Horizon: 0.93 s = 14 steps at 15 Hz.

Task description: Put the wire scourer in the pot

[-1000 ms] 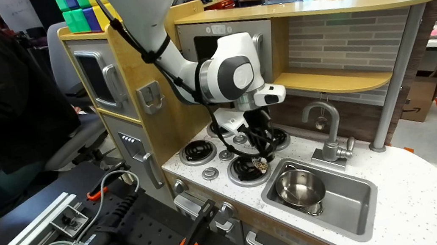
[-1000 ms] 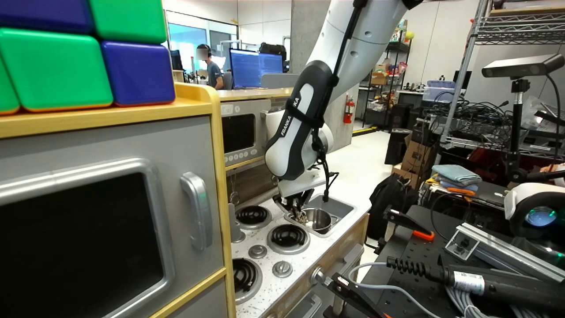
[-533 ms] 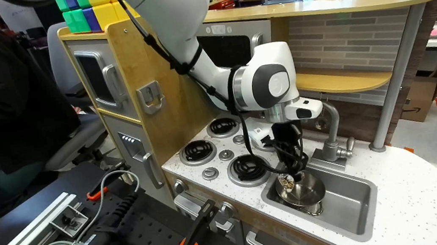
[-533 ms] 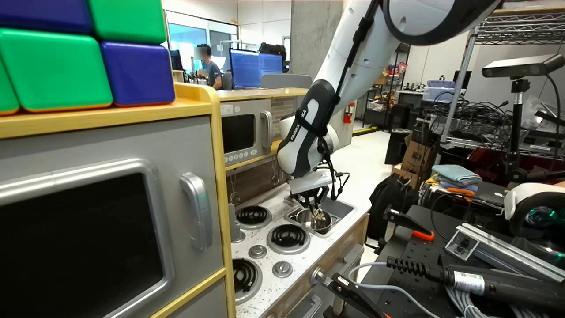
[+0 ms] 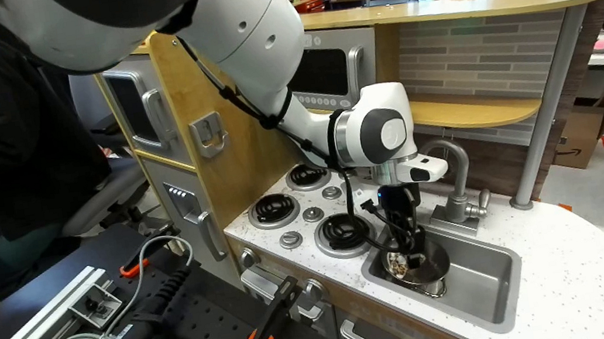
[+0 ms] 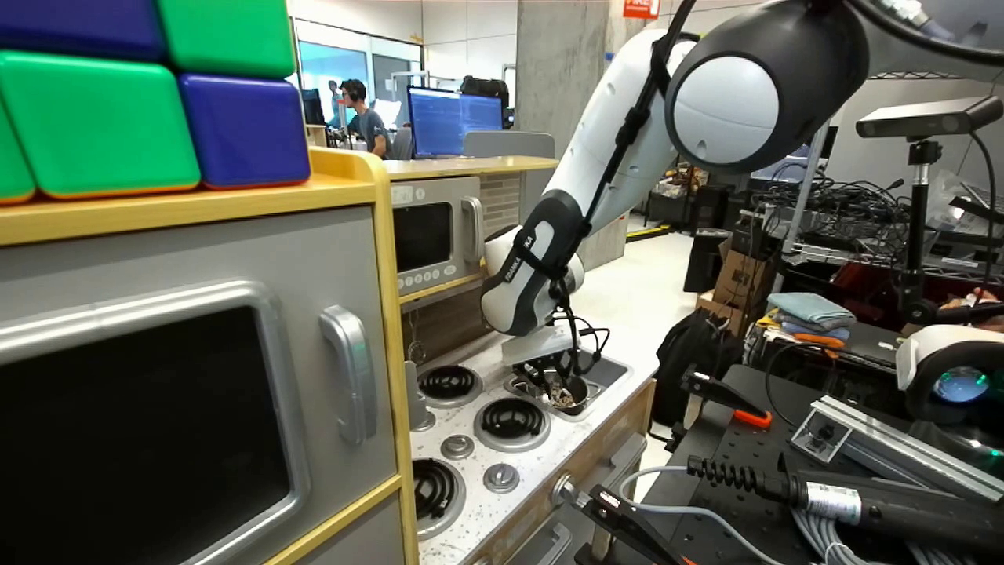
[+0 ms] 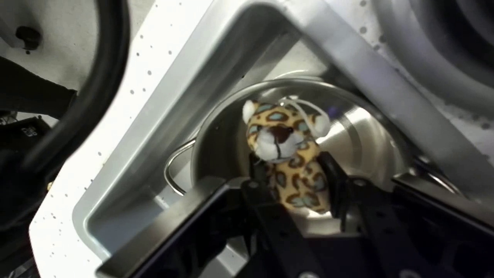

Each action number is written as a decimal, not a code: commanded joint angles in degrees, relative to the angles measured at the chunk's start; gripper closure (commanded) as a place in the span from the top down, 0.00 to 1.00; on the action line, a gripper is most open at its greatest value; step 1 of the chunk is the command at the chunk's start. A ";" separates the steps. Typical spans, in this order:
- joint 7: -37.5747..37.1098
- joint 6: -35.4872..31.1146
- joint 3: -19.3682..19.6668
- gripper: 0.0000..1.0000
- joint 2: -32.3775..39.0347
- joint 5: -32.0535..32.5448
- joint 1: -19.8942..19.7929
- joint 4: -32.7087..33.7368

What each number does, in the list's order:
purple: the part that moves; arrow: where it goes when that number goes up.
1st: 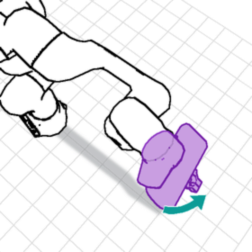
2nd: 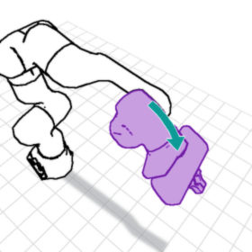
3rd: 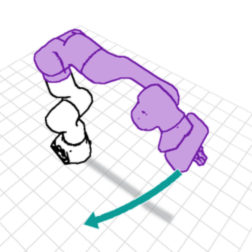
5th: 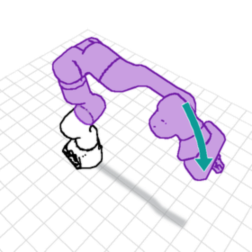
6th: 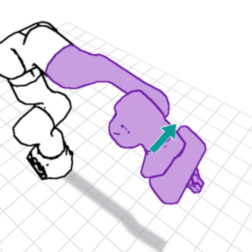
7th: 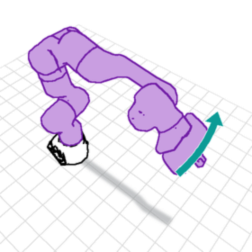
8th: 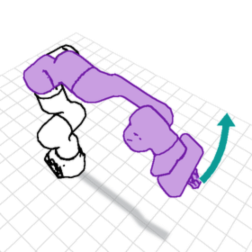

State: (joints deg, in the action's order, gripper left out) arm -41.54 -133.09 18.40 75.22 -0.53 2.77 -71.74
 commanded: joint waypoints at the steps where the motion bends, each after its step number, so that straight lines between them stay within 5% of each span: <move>1: 1.77 4.03 -1.86 0.70 -1.77 0.04 -2.12 1.48; 5: 5.87 -2.05 -2.50 0.99 -10.67 -1.88 -2.58 -9.94; 14: 23.96 -27.29 -12.33 1.00 -32.73 -11.82 -12.24 -33.66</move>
State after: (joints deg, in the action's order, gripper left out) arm -24.92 -152.87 11.72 51.63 -7.90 -4.37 -94.51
